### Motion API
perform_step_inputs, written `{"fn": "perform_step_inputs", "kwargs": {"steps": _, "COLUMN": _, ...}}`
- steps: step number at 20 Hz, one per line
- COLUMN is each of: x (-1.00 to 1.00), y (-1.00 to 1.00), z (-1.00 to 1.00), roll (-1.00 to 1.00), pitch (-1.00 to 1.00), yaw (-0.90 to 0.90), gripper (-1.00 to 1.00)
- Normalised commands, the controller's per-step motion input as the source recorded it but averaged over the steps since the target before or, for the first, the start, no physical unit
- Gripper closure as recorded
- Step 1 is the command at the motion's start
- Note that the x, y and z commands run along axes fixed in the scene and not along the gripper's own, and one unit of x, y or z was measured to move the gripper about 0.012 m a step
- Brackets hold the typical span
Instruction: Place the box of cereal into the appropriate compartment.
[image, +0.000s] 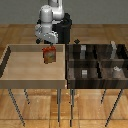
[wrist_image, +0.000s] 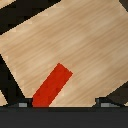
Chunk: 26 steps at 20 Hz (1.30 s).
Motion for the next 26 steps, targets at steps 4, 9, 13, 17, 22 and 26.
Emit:
{"fn": "perform_step_inputs", "kwargs": {"steps": 4, "x": 0.0, "y": 0.0, "z": 0.0, "roll": 0.0, "pitch": 0.0, "yaw": -0.08, "gripper": -1.0}}
{"fn": "perform_step_inputs", "kwargs": {"steps": 9, "x": 0.0, "y": 0.0, "z": 0.0, "roll": 0.0, "pitch": 0.0, "yaw": -0.09, "gripper": -1.0}}
{"fn": "perform_step_inputs", "kwargs": {"steps": 13, "x": 0.0, "y": 0.0, "z": 0.0, "roll": 0.0, "pitch": 0.0, "yaw": -0.11, "gripper": -1.0}}
{"fn": "perform_step_inputs", "kwargs": {"steps": 17, "x": 0.5, "y": 0.0, "z": 0.0, "roll": 0.0, "pitch": 0.0, "yaw": 0.0, "gripper": -1.0}}
{"fn": "perform_step_inputs", "kwargs": {"steps": 22, "x": 0.0, "y": 0.0, "z": 0.0, "roll": 0.0, "pitch": 0.0, "yaw": 0.0, "gripper": -1.0}}
{"fn": "perform_step_inputs", "kwargs": {"steps": 26, "x": 0.0, "y": 0.25, "z": 0.0, "roll": 0.0, "pitch": 0.0, "yaw": 0.0, "gripper": -1.0}}
